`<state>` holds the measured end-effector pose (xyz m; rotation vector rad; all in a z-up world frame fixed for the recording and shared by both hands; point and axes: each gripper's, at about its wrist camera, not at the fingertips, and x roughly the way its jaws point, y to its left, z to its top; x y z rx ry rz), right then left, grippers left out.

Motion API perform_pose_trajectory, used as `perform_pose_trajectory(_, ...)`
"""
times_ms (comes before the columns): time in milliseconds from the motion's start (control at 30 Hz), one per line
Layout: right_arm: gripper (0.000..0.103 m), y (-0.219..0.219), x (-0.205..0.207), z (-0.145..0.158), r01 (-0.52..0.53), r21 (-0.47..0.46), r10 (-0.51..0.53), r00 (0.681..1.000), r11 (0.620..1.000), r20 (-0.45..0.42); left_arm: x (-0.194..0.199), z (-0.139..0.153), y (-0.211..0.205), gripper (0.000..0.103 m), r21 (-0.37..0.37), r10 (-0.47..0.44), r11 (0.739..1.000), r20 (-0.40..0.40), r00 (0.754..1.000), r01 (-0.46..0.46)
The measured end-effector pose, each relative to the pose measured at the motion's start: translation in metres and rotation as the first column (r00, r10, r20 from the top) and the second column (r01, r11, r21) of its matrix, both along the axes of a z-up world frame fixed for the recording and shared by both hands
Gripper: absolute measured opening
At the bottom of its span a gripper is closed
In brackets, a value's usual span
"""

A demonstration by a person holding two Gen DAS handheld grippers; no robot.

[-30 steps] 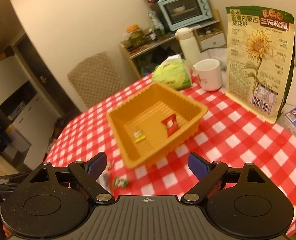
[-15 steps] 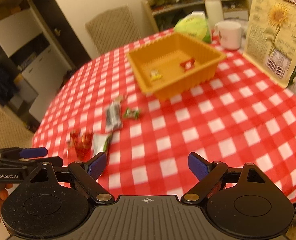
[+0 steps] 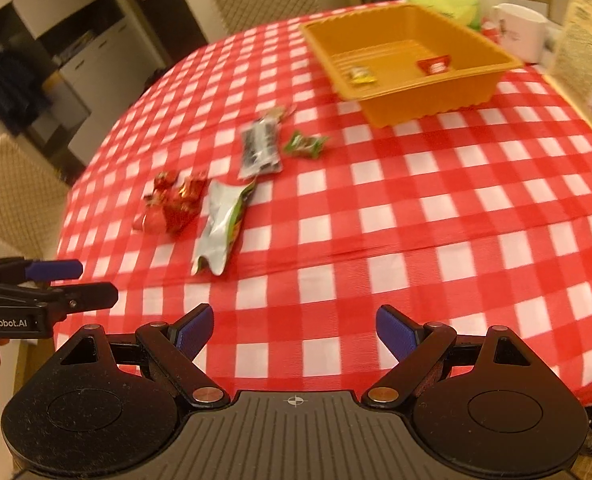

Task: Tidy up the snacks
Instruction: 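Move both open tools back toward the remaining snacks, then grasp silver-white pouch with right tool while left tool grasps red packet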

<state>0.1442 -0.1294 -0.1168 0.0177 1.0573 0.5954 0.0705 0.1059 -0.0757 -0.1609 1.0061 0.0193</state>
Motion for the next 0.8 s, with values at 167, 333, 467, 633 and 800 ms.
perform_pose_trajectory(167, 0.088, 0.02, 0.002, -0.004, -0.052, -0.012, 0.052, 0.999, 0.999, -0.002, -0.003, -0.003, 0.012, 0.08, -0.003, 0.035, 0.999, -0.013, 0.999, -0.035)
perform_pose_trajectory(333, 0.088, 0.039, 0.005, -0.009, -0.093, -0.021, 0.093, 0.996, 0.995, -0.008, -0.003, -0.006, 0.024, 0.08, -0.001, 0.062, 0.998, -0.022, 0.998, -0.063)
perform_pose_trajectory(467, 0.087, 0.053, 0.01, -0.012, -0.108, -0.022, 0.108, 0.994, 0.994, -0.003, -0.003, -0.007, 0.033, 0.08, 0.001, 0.081, 0.997, -0.023, 0.996, -0.081)
perform_pose_trajectory(633, 0.082, 0.073, 0.017, -0.012, -0.129, -0.019, 0.13, 0.991, 0.991, 0.032, 0.001, -0.007, 0.043, 0.08, 0.001, 0.1, 0.995, -0.011, 0.995, -0.1)
perform_pose_trajectory(800, 0.066, 0.092, 0.029, -0.018, -0.122, -0.021, 0.123, 0.991, 0.992, 0.05, 0.006, -0.006, 0.051, 0.08, 0.01, 0.112, 0.994, 0.005, 0.994, -0.112)
